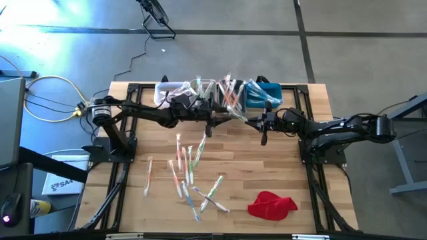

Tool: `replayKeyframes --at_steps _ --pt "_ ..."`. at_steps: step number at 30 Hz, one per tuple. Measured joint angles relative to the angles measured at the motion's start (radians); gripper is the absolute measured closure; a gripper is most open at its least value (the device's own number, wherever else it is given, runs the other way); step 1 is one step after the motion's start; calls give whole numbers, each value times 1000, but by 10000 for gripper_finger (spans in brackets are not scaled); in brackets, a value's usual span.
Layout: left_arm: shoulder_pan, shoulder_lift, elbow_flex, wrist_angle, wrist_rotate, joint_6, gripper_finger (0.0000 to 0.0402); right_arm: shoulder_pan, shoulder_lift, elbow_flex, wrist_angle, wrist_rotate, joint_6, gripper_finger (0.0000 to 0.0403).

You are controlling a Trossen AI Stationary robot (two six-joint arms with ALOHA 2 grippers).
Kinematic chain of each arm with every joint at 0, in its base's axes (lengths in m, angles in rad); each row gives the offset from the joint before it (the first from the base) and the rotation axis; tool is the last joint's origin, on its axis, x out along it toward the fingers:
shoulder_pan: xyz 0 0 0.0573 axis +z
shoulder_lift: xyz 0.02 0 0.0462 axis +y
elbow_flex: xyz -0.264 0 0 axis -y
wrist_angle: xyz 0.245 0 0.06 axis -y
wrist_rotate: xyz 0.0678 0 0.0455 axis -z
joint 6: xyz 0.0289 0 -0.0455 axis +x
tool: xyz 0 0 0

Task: Pick & Place Toothbrushes
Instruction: Put the green toothbrush into the gray bin

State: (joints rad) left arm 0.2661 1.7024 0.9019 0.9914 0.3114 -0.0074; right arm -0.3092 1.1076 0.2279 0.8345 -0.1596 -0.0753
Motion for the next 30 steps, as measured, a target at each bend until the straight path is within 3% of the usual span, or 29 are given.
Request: replayKeyframes --at_steps 19,30 --pt "-7 69 89 -4 -6 -50 254 0 0 0 -11 -15 0 385" --pt "-7 69 89 -7 -5 -54 351 0 0 0 -14 -14 0 385"
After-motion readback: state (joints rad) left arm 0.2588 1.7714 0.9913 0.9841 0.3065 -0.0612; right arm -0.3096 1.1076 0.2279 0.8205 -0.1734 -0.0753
